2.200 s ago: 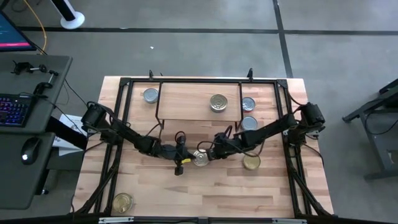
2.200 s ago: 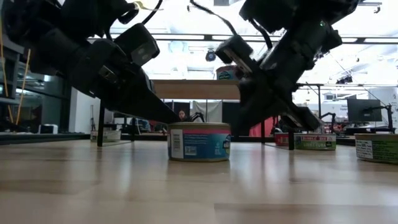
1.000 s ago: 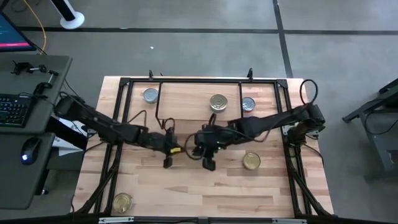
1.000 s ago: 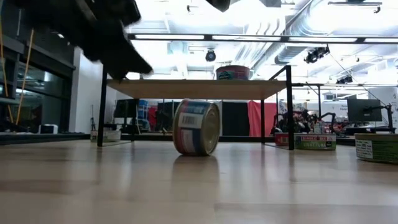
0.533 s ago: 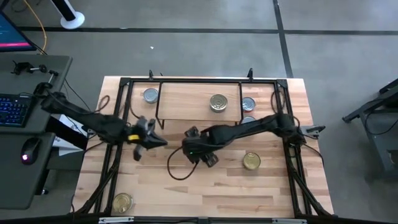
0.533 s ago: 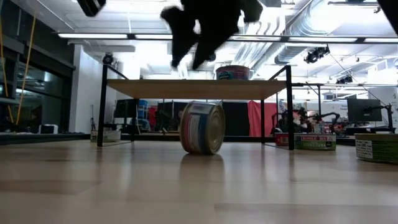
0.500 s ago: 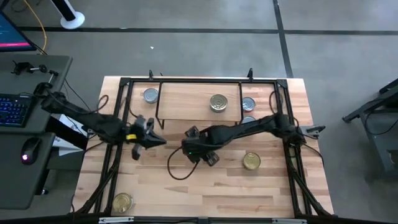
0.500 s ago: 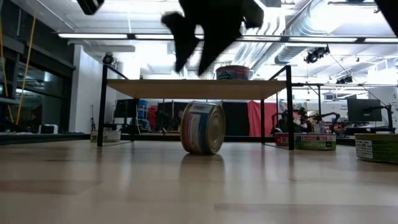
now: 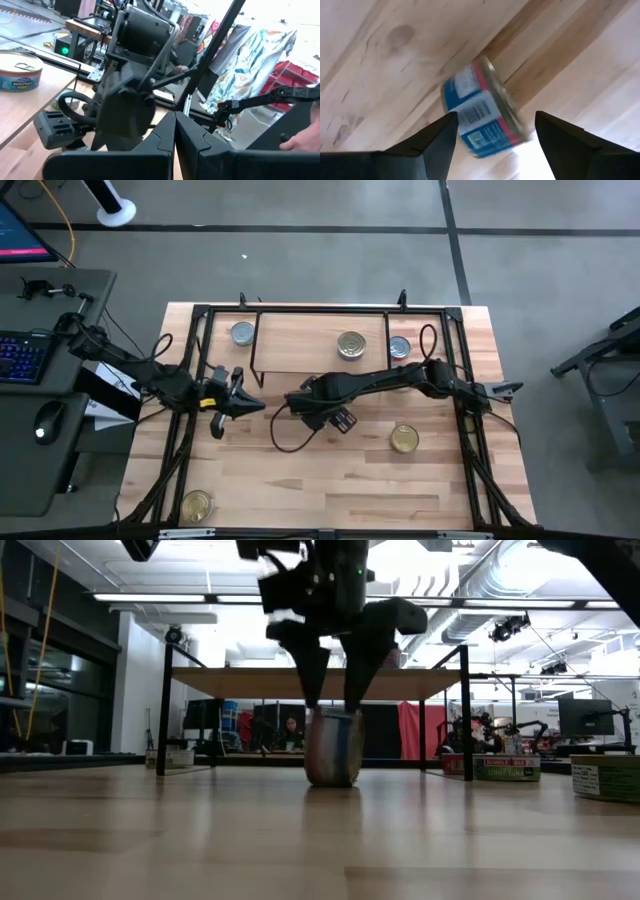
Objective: Stack canned seafood by type on shelf
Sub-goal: Stack the blue pink tuna can on the other blue pink tuna can on the shelf
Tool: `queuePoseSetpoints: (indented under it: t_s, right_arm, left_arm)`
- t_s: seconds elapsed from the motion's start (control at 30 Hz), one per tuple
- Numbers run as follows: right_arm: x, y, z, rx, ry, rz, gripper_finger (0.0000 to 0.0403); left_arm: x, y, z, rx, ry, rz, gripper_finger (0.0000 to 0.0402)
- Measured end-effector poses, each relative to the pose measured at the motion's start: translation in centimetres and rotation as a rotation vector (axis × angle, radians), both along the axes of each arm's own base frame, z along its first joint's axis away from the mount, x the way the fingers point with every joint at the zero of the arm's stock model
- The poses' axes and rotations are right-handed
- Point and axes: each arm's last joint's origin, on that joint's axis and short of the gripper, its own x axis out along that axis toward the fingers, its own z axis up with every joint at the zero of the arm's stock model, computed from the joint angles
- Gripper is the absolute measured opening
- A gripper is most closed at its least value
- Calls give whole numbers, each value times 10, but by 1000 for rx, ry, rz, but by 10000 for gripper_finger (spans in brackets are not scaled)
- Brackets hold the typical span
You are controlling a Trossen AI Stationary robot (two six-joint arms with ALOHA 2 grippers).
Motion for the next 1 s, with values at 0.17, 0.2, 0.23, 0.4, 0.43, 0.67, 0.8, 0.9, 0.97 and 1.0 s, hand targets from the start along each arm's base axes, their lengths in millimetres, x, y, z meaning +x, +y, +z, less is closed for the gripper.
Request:
queuePoseSetpoints:
  t_s: [0.17,0.2,0.23,0.4,0.43,0.67,0.8,0.9,0.97,1.0]
  right_arm:
    - [4,-2,-14,3,35,-3,259]
    - [4,-1,-16,4,39,-1,259]
    - [4,-1,-17,3,45,-3,259]
    - [6,2,-16,10,10,-69,259]
    - [7,3,-13,9,-1,-74,259]
    - [11,16,38,60,-142,-146,259]
    - [-2,8,63,226,-183,-530,259]
    - [-19,7,74,284,-214,-812,259]
    - [-33,16,75,252,-264,-969,259]
    - [-39,21,74,238,-306,-1055,259]
  left_arm:
    - [0,0,-1,7,14,-3,0]
    - [0,0,-2,8,18,-3,0]
    - [0,0,-2,10,21,-3,0]
    - [0,0,-4,20,40,-3,0]
    - [0,0,-5,22,44,-3,0]
    - [0,0,-5,42,50,-3,0]
    - [0,0,-6,10,61,-4,0]
    - [-1,0,-9,-11,88,-2,0]
    - [-1,0,-10,-28,103,0,0]
    - [-1,0,-10,-39,110,2,0]
